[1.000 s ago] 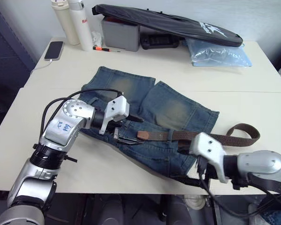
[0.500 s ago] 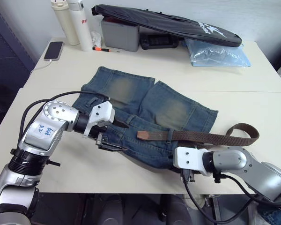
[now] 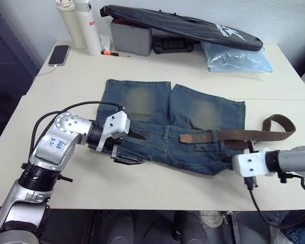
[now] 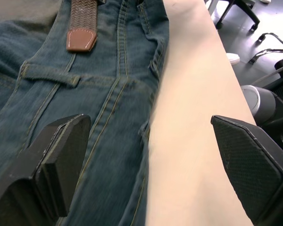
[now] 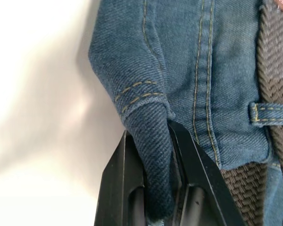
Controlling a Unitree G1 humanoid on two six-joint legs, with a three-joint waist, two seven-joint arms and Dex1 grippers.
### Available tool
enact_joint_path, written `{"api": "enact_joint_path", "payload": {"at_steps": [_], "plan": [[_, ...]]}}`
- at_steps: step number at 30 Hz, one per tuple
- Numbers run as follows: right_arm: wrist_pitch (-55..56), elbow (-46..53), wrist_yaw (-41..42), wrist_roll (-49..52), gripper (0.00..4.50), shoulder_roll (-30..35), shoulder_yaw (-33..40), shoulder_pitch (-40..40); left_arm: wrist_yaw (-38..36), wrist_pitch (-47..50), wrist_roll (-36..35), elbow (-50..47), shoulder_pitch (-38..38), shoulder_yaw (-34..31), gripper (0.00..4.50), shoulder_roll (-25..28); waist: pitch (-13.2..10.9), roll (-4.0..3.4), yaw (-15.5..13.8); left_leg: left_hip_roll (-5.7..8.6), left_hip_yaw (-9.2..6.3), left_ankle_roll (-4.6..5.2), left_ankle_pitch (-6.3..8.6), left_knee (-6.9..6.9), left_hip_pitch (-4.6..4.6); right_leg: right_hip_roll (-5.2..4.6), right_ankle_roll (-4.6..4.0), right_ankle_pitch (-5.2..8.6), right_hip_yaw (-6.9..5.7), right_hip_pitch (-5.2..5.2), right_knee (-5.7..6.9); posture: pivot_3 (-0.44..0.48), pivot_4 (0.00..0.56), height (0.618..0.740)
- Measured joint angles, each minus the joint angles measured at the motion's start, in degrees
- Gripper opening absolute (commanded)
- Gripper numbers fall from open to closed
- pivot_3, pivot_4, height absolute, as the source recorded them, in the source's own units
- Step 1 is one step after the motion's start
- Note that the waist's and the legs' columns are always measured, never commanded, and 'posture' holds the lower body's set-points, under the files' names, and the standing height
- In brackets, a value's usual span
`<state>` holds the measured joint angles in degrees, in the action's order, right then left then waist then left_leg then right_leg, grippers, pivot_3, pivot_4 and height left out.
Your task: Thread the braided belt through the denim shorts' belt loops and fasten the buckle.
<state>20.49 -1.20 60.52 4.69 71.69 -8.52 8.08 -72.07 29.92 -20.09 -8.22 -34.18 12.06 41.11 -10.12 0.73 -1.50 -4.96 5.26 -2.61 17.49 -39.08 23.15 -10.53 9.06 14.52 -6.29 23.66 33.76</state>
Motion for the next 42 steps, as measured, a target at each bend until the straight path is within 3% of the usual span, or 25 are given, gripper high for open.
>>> {"api": "enact_joint_path", "payload": {"at_steps": [5,10,16,20,23,26,33,37,42], "plan": [[12.25,-11.78,4.37,-1.37,0.02,-0.01,0.05,3.6,-0.04,-0.01,0.05,0.02,-0.4,0.22,4.5,-0.36,0.0,-0.01,0.0,0.0,0.0,-0.01,-0.01,0.0,-0.01,0.0,0.0,0.0,0.0,0.0,0.0,0.0,0.15,0.739],[16.36,-15.72,5.65,-2.8,0.02,-0.99,-0.02,6.3,0.27,0.01,0.07,0.01,-0.75,0.42,4.5,-1.92,-0.01,-0.01,0.1,0.0,0.01,-0.02,-0.01,-0.01,-0.03,0.0,0.0,0.0,0.0,0.0,0.02,0.0,0.15,0.739],[12.76,-15.06,8.65,-1.74,2.74,0.42,0.83,7.17,0.36,0.01,0.1,0.08,-0.99,0.64,4.5,-2.37,-0.05,-0.1,0.12,0.0,0.01,-0.03,-0.01,-0.01,-0.03,0.0,0.0,0.0,0.02,0.0,0.03,0.0,0.15,0.739],[7.39,-13.4,11.19,1.56,4.45,4.95,6.17,10.01,0.36,-0.15,0.21,0.26,-1.43,0.86,4.5,-3.05,-0.08,-0.22,0.16,-0.01,0.02,-0.03,-0.02,0.0,-0.06,0.01,0.0,0.0,0.04,0.02,0.05,0.0,0.15,0.739],[3.36,-11.49,12.07,3.71,4.45,6.32,9.03,10.88,0.36,-0.33,0.28,0.47,-1.46,0.89,4.5,-3.15,-0.08,-0.22,0.15,-0.01,0.02,-0.03,-0.01,0.0,-0.06,0.01,0.0,0.0,0.04,0.01,0.05,0.0,0.15,0.739],[-7.5,-5.09,12.29,8.12,4.45,6.47,12.22,10.15,0.71,-0.37,0.3,0.85,-1.56,0.89,4.5,-3.55,-0.08,-0.22,0.12,-0.01,0.02,-0.03,-0.01,-0.01,-0.06,0.01,0.0,-0.01,0.04,0.01,0.06,0.0,0.15,0.739],[-29.08,12.49,8.17,15.13,4.45,3.63,18.11,1.3,3.21,-0.06,0.49,1.87,-2.32,0.84,4.5,-5.4,-0.07,-0.2,-0.19,0.0,0.0,-0.02,-0.01,-0.05,-0.03,0.0,0.0,-0.01,0.04,0.01,0.09,0.0,0.15,0.739],[-39.74,24.2,5.25,17.49,4.45,1.32,18.88,-6.35,7.19,0.05,2.03,3.01,-5.15,1.2,4.5,-9.56,-0.07,-0.2,-0.4,0.0,-0.02,-0.02,-0.01,-0.07,-0.02,0.0,0.01,-0.01,0.04,0.0,0.08,0.0,0.15,0.739],[-48.17,31.13,0.04,17.57,4.45,-2.31,18.98,-9.22,12.75,0.01,5.39,9.48,-11.16,4.21,4.5,-17.57,-0.08,-0.17,-0.84,0.01,-0.02,-0.01,-0.01,-0.12,-0.03,0.0,0.01,-0.02,0.04,-0.05,0.06,0.0,0.15,0.739]]}}
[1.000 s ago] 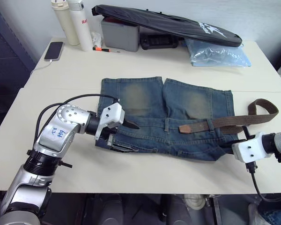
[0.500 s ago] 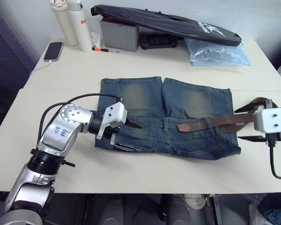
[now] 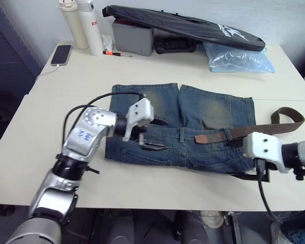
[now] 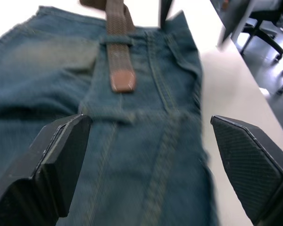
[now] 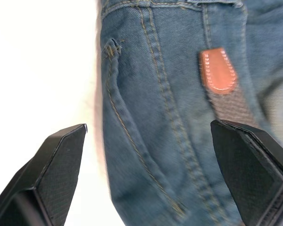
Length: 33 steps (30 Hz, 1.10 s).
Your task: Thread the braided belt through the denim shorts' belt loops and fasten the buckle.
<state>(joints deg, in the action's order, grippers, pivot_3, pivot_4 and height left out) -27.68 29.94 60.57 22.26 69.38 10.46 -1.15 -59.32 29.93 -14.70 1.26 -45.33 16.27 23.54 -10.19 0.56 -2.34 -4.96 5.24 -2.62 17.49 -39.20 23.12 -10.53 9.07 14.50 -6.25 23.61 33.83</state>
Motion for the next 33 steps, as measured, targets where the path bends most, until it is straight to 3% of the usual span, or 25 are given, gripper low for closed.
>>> {"api": "enact_joint_path", "payload": {"at_steps": [9,22,23,24,31,33], "plan": [[-7.84,0.98,-14.64,-6.6,4.45,-9.24,-5.91,8.02,0.49,-0.01,1.33,1.95,-1.66,1.37,4.5,-2.85,0.01,-0.01,0.84,0.0,0.0,0.0,0.0,0.05,-0.01,0.01,0.0,0.0,0.0,0.04,0.02,0.0,0.15,0.739],[-4.72,-11.61,-15.92,-16.8,4.45,-13.36,-18.36,18.87,1.39,3.55,1.12,-3.39,1.46,0.46,4.5,-0.1,0.01,-0.01,0.9,0.0,0.01,0.0,0.0,0.06,0.0,0.01,0.0,0.0,0.0,0.04,0.02,0.0,0.15,0.739],[-4.57,-12.38,-15.96,-17.14,3.96,-13.85,-18.68,19.31,1.62,3.77,1.09,-3.81,1.64,0.42,4.5,-0.04,0.01,-0.01,0.89,0.0,0.01,0.0,0.0,0.06,0.0,0.01,0.0,0.0,0.0,0.04,0.01,0.0,0.15,0.739],[-4.25,-13.21,-15.98,-17.72,3.74,-14.52,-19.22,19.94,1.82,4.03,1.04,-4.53,2.08,0.27,4.5,0.13,0.01,-0.01,0.92,0.0,0.01,0.0,0.0,0.06,0.0,0.01,0.0,0.0,0.0,0.04,0.02,0.0,0.15,0.739],[-3.44,-14.26,-15.59,-18.77,0.2,-17.65,-19.55,20.58,2.96,5.72,0.43,-5.89,3.18,-0.29,4.5,0.35,0.01,-0.01,0.91,0.0,0.01,0.0,0.0,0.05,0.0,0.01,0.01,0.0,0.0,0.03,0.02,0.0,0.15,0.739],[-3.76,-14.05,-15.34,-18.44,0.04,-18.03,-18.61,20.7,3.19,5.79,0.4,-6.36,3.19,-0.44,4.5,0.5,0.01,-0.01,0.9,0.0,0.01,0.0,0.0,0.05,-0.01,0.01,0.0,0.0,0.0,0.03,0.03,0.0,0.15,0.739]]}}
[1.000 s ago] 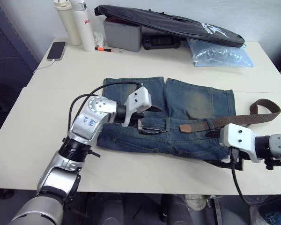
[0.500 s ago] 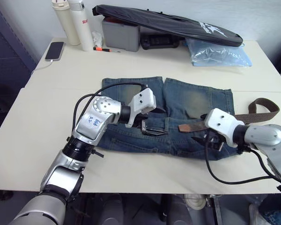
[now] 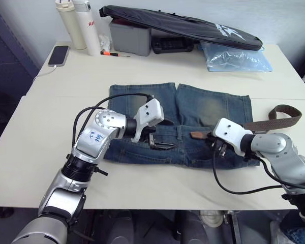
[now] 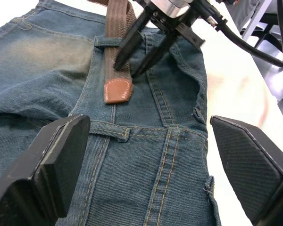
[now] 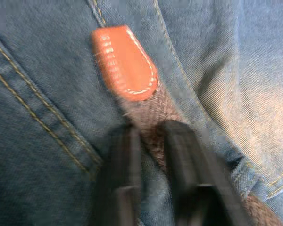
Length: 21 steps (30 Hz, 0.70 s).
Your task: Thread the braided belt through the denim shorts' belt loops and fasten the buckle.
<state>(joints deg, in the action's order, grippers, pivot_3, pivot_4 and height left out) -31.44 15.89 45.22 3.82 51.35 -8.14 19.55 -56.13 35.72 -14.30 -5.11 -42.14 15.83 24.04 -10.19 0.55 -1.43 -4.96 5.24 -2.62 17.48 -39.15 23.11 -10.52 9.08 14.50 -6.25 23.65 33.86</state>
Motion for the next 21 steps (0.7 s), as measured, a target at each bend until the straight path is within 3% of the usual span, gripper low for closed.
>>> {"api": "enact_joint_path", "payload": {"at_steps": [11,17,21], "plan": [[-5.26,0.32,2.55,6.52,0.04,-1.09,4.96,-0.73,0.48,0.05,-0.02,-0.63,0.17,-0.03,4.5,0.78,0.0,0.0,-0.04,0.0,0.0,0.0,0.0,0.01,0.01,0.0,0.0,0.0,0.0,0.0,-0.01,0.0,0.15,0.739],[-10.47,0.83,1.44,12.74,0.04,-7.73,8.52,-0.7,0.67,-0.04,-0.01,-0.64,0.43,-0.01,4.5,0.9,0.0,-0.01,0.17,0.0,0.0,0.0,0.0,0.04,0.0,0.01,0.0,0.0,0.0,0.02,0.01,0.0,0.15,0.739],[-9.64,0.88,1.25,13.06,0.04,-7.99,8.49,-0.73,0.97,-0.04,-0.01,-0.66,0.49,-0.01,4.5,0.92,0.0,0.0,0.08,0.0,0.0,0.0,0.0,0.04,0.0,0.01,0.0,0.0,0.0,0.01,-0.01,0.0,0.15,0.739]]}}
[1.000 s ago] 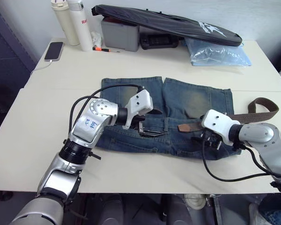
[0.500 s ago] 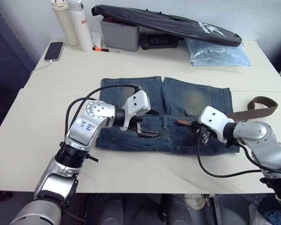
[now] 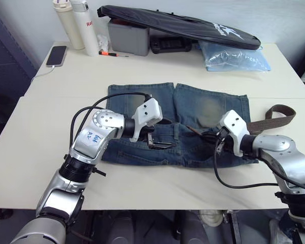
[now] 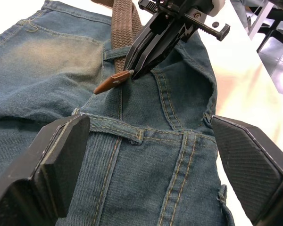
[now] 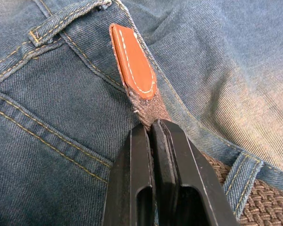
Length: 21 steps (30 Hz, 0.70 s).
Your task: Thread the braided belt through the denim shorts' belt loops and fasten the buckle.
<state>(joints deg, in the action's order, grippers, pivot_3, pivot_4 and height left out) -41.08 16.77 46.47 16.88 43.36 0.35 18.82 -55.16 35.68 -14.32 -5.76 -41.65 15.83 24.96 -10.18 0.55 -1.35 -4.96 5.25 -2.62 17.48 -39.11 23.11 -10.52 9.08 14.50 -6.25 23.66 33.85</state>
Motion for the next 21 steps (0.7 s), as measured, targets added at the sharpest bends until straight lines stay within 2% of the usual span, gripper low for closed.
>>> {"api": "enact_joint_path", "payload": {"at_steps": [3,6,8,9,10,18,21], "plan": [[1.65,-0.02,-0.28,-0.03,0.04,-0.71,0.0,0.03,0.07,0.0,0.0,-0.1,0.21,0.0,4.5,0.02,0.0,0.0,0.07,0.0,0.0,0.0,0.0,0.0,0.0,0.0,0.0,0.0,0.0,0.01,0.01,0.0,0.15,0.739],[2.78,-0.37,-0.78,-0.67,1.07,-0.79,-0.28,0.32,0.13,0.0,0.0,-0.21,0.37,0.0,4.5,0.03,0.0,0.0,0.0,0.0,0.0,0.0,0.0,0.0,0.0,0.0,0.0,0.0,0.0,0.0,0.0,0.0,0.15,0.739],[4.9,-0.72,-0.35,-2.37,2.11,0.99,-1.38,0.4,0.16,0.0,0.0,-0.29,0.42,0.0,4.5,0.03,0.0,0.0,-0.01,0.0,0.01,0.0,0.0,0.0,0.0,0.0,0.0,0.0,0.0,0.0,0.0,0.0,0.15,0.739],[5.65,-1.07,-0.11,-2.97,2.36,1.71,-1.73,0.41,0.17,0.0,0.0,-0.29,0.44,0.0,4.5,0.06,0.0,0.0,-0.07,0.0,0.0,0.0,0.0,0.0,0.0,0.0,0.0,0.0,0.0,-0.01,0.0,0.0,0.15,0.739],[6.35,-1.17,-0.05,-3.76,3.0,2.02,-1.87,0.41,0.18,0.0,0.0,-0.29,0.49,0.0,4.5,0.14,0.0,0.0,-0.13,0.0,0.01,0.0,0.0,0.0,0.0,0.0,0.0,0.0,0.0,0.0,0.0,0.0,0.15,0.739],[3.04,2.86,1.34,-1.03,3.0,2.25,-1.85,0.45,0.27,0.0,0.0,-0.33,0.5,0.0,4.5,0.14,0.0,0.0,-0.09,0.0,0.0,0.0,0.0,0.0,0.0,0.0,0.0,0.0,0.0,0.0,0.0,0.0,0.15,0.739],[2.65,3.09,-0.59,-2.24,3.0,0.75,-3.6,1.48,0.25,-0.06,0.01,-0.33,0.51,0.01,4.5,0.13,0.0,0.0,-0.05,0.0,0.0,0.0,0.0,0.0,0.0,0.0,0.0,0.0,0.0,0.0,0.01,0.0,0.15,0.739]]}}
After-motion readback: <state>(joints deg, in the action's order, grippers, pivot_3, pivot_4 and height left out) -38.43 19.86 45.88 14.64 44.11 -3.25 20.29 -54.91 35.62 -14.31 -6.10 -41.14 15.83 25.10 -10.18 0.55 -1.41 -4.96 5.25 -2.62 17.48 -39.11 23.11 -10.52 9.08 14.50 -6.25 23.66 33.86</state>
